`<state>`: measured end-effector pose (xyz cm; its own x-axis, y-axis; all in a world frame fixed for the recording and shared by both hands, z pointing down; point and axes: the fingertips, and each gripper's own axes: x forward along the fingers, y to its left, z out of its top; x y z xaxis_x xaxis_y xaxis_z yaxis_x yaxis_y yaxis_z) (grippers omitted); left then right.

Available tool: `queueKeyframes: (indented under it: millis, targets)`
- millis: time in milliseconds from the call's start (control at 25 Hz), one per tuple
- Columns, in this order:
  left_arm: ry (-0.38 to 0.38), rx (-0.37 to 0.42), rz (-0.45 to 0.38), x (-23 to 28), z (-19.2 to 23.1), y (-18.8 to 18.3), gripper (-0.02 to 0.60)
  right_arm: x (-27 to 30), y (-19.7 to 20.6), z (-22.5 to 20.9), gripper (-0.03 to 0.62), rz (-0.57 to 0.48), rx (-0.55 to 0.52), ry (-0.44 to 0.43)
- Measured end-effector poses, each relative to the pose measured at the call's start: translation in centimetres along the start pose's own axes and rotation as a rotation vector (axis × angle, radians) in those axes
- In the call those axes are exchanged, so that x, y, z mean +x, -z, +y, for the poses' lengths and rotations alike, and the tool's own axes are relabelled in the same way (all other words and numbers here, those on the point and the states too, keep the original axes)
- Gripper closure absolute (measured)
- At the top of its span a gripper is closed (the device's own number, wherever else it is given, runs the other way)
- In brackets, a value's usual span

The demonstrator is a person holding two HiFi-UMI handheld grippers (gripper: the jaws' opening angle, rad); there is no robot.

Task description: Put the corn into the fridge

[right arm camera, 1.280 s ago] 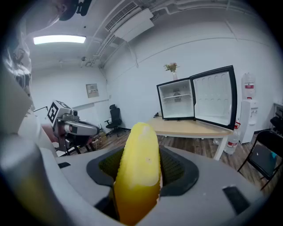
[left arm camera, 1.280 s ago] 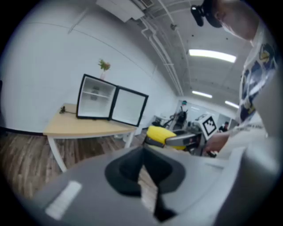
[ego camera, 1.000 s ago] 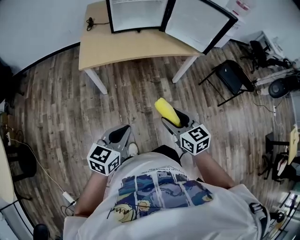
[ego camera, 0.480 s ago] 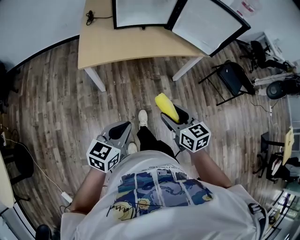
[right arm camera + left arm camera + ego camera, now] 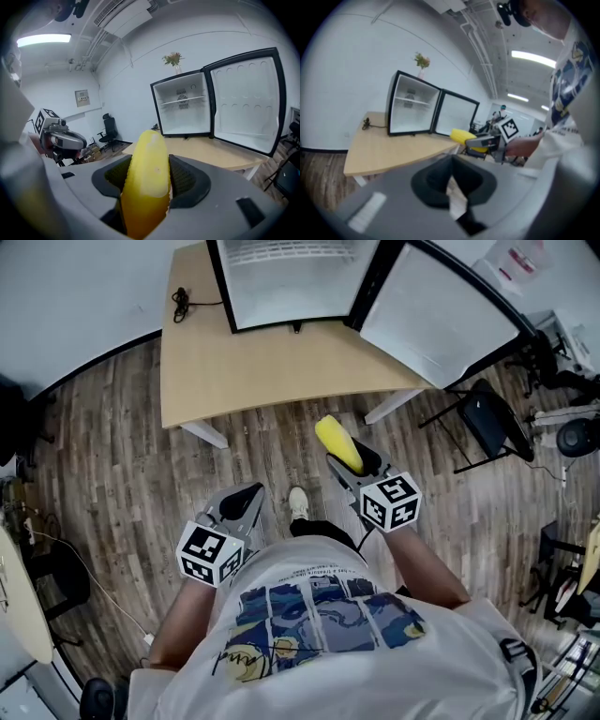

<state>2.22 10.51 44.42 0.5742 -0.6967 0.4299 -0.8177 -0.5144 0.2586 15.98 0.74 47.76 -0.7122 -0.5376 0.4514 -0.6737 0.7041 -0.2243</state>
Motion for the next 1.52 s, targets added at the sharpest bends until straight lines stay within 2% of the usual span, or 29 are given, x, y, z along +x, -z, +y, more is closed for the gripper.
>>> queueKeyframes:
  millis: [240,440,800,920,1160,1320,1520]
  targets:
    - [-0.022,0.006,-0.035,3.8,3.8,-4.4,0.572,5.8,-3.1,-4.9,0.352,0.021,-0.034,-0.009]
    - [-0.019,-0.012,-0.063,3.8,8.3,-6.1,0.572,10.9,-5.6,-6.4,0.352,0.02,-0.028,0.028]
    - [0.012,0.01,-0.047,0.2,18.5,-7.7,0.572,19.4,-9.8,-9.0,0.352,0.0,0.026,0.206]
    - [0.013,0.012,-0.03,-1.3,21.3,-7.1,0.572,21.9,-10.4,-10.4,0.352,-0.002,0.054,0.265]
    - [-0.069,-0.037,-0.024,-3.0,25.3,-6.0,0.572,26.9,-11.9,-14.3,0.352,0.021,0.032,0.323]
    - [-0.166,-0.057,-0.058,-2.7,27.6,-7.8,0.572,31.1,-14.2,-17.8,0.352,0.031,0.002,0.333]
    - [-0.251,-0.067,-0.083,-1.6,29.2,-10.1,0.572,35.8,-16.2,-22.1,0.352,0.049,-0.026,0.338]
